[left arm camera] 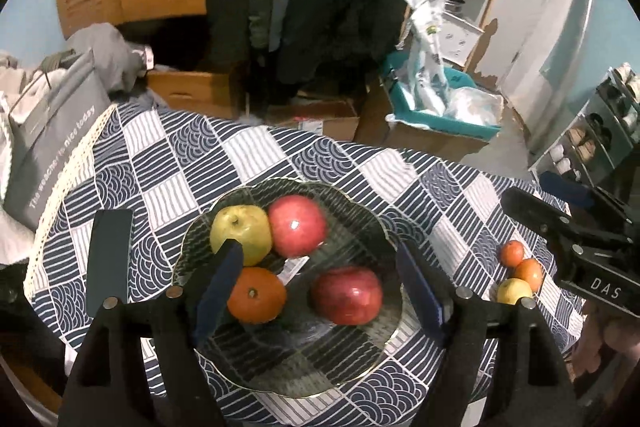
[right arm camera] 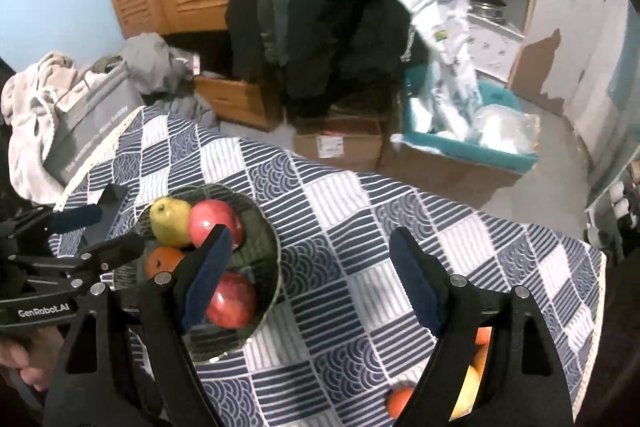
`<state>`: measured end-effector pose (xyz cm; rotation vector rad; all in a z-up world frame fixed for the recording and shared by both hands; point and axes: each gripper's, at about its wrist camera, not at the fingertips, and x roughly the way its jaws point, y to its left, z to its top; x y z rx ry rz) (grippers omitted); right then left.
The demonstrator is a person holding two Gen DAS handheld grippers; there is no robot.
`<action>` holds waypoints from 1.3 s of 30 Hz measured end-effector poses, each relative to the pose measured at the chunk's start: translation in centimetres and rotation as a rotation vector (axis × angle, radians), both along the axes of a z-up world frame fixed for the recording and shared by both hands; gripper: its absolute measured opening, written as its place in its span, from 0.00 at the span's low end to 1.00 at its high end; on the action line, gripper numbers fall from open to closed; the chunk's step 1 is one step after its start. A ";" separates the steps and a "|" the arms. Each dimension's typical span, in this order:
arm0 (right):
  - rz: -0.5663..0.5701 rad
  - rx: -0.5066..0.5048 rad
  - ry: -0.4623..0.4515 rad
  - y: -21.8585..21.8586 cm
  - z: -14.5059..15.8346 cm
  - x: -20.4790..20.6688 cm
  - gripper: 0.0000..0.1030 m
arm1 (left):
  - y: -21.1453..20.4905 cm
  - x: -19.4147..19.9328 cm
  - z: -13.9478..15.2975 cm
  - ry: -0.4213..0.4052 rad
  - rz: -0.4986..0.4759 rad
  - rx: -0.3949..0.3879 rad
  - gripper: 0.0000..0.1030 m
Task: Organize fruits
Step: 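Move both open tools back to the loose fruit on the table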
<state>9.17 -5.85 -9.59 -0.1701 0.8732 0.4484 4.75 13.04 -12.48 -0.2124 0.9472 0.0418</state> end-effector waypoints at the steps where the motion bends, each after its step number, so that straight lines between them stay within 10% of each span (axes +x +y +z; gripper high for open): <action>1: -0.004 -0.003 -0.007 -0.3 0.2 -0.2 0.79 | -0.3 -0.1 0.2 -0.004 -0.006 0.001 0.78; 39: -0.234 -0.027 -0.062 -18.3 3.2 -4.7 0.79 | -14.4 -0.6 3.9 -0.079 -0.239 0.071 0.84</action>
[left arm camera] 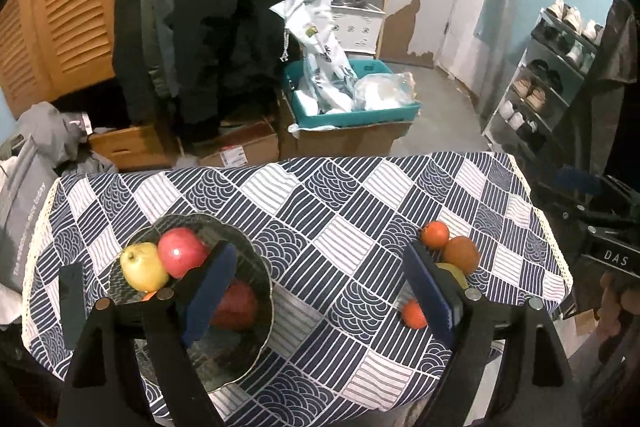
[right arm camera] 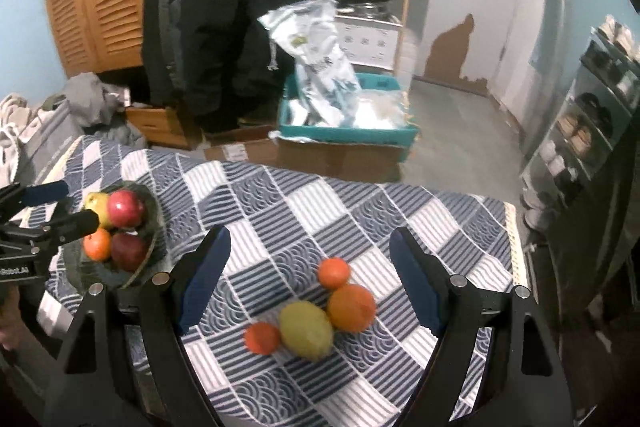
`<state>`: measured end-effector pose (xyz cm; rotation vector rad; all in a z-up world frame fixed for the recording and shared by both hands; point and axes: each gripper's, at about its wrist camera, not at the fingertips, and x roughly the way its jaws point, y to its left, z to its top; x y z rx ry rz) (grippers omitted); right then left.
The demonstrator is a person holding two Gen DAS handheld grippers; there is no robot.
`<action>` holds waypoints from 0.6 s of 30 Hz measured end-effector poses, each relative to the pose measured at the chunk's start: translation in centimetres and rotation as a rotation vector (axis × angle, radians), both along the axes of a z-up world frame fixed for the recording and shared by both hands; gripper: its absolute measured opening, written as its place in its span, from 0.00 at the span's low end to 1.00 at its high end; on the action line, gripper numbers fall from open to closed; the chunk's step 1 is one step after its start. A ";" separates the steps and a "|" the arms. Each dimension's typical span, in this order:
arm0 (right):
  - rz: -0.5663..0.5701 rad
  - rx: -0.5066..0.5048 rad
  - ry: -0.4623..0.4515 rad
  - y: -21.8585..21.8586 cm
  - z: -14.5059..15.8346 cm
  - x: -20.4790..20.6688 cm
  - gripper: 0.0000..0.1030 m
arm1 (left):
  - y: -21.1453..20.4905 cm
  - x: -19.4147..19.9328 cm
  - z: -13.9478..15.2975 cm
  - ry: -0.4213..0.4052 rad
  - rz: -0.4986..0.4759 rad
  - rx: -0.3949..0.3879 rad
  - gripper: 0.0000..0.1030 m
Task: Organize fruits
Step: 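Move both open tools back to the loose fruit on the table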
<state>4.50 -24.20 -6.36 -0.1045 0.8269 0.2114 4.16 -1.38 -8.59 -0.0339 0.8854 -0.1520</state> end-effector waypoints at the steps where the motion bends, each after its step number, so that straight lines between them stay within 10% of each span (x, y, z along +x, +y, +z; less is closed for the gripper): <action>1: -0.007 0.000 0.006 -0.5 -0.2 0.0 0.79 | -0.3 0.1 -0.1 0.000 -0.004 0.004 0.84; 18: -0.091 0.038 0.217 -5.4 -7.1 2.4 0.79 | -3.6 3.2 -5.2 0.118 -0.021 0.051 0.84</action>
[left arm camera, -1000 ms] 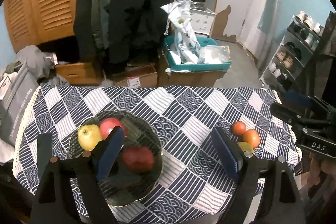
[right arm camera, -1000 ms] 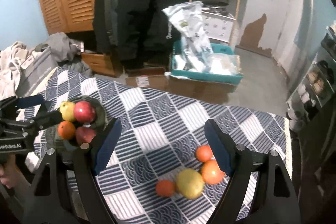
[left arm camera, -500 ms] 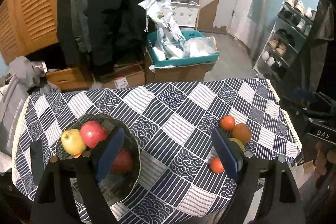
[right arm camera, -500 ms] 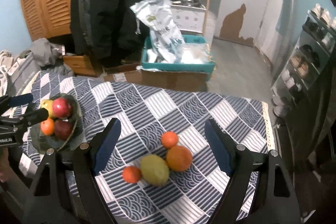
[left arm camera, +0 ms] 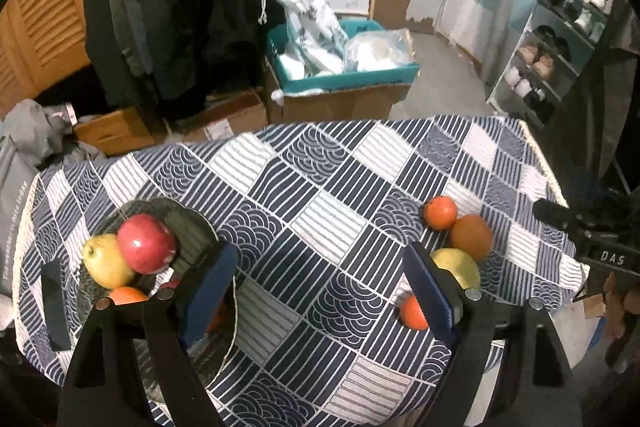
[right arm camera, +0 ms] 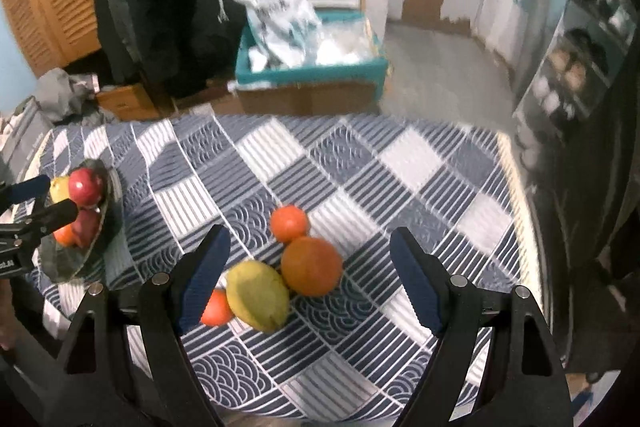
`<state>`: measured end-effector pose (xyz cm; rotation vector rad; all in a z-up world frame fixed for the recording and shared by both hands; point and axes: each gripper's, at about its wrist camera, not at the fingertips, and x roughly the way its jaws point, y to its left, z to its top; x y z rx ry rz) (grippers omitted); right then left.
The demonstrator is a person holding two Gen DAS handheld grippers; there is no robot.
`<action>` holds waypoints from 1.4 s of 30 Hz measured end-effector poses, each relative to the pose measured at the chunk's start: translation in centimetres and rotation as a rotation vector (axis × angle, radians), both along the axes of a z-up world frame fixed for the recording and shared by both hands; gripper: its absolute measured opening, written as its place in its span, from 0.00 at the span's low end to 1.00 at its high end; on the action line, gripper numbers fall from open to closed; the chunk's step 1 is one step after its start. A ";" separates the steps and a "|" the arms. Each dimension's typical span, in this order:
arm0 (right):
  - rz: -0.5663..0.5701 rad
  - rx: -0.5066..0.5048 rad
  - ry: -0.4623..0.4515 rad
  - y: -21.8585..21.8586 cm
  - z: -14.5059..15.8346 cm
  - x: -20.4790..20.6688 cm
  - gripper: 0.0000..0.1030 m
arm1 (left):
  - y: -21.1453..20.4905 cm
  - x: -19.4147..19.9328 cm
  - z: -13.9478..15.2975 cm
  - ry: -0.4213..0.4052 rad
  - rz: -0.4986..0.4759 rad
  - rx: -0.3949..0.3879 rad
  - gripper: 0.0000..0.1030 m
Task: Organize fruits
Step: 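Move both open tools back to the loose fruit on the table, then grasp a small orange with the left tool while the right tool grasps the large orange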
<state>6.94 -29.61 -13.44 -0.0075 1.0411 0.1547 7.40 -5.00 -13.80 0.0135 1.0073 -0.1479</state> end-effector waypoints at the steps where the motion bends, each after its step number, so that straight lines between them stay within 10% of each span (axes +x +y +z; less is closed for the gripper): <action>1: -0.003 0.003 0.022 -0.1 -0.7 0.3 0.79 | -0.1 0.3 -0.5 0.013 0.003 0.003 0.84; 22: -0.043 0.054 0.235 -0.4 -10.6 4.0 0.79 | -2.3 4.2 -7.6 0.121 0.019 0.057 0.84; 42: -0.102 0.129 0.277 -1.3 -13.2 3.8 0.65 | -4.0 2.2 -7.7 0.160 -0.040 0.001 0.84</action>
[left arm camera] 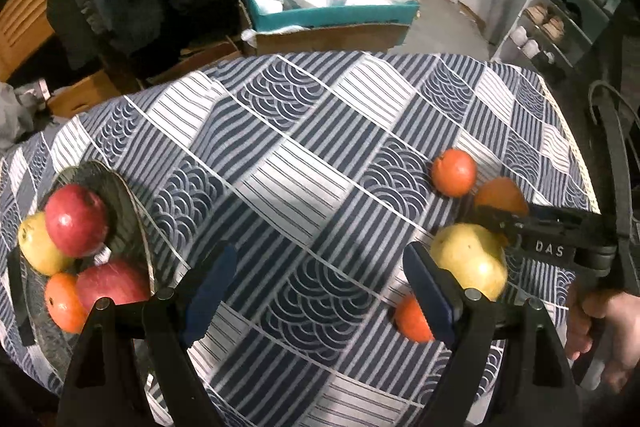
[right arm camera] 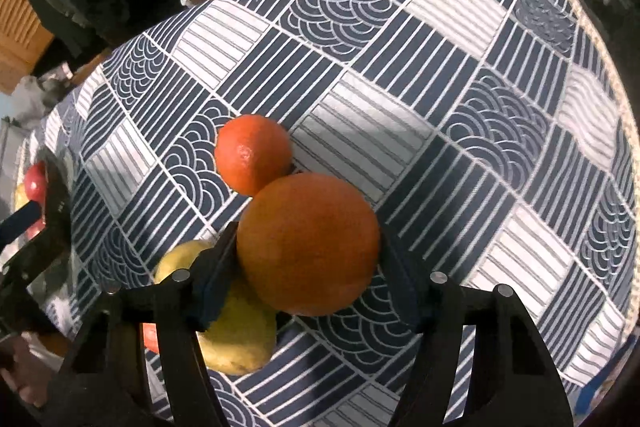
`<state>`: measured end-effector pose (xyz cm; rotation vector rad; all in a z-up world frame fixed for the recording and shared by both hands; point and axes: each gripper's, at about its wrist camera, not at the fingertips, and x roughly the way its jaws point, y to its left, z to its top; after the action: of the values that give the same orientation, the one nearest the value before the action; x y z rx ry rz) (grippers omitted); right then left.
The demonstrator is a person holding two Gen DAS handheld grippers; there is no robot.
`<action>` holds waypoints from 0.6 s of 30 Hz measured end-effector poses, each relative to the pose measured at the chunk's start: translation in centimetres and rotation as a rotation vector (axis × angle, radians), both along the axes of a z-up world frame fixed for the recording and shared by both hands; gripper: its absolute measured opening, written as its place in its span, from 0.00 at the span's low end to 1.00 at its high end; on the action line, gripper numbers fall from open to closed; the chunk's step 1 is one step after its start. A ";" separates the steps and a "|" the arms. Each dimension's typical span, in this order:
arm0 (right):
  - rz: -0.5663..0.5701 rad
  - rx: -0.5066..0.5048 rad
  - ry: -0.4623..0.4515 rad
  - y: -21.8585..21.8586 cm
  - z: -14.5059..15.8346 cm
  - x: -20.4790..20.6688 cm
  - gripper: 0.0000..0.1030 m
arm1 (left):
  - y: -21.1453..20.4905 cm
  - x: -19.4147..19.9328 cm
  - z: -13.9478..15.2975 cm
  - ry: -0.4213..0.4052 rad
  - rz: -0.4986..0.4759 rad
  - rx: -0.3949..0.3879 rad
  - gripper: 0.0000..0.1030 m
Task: Organize fruits
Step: 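Grasp a small orange with the left tool while the right tool grasps the large orange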
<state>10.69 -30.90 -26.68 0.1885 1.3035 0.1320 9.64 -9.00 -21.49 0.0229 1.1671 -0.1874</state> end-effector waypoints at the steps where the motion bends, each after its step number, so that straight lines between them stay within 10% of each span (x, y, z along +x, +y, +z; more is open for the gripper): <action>1: -0.002 -0.008 -0.009 -0.1 0.3 -0.2 0.65 | -0.2 -0.2 -0.1 0.007 -0.007 -0.005 0.84; 18: -0.005 -0.084 -0.104 -1.5 4.1 -4.4 0.65 | -5.1 -3.8 -2.6 0.079 -0.169 0.011 0.84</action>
<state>6.34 -32.42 -22.55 0.1114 1.2026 0.0815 5.82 -14.13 -24.10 0.1251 1.2454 -0.3343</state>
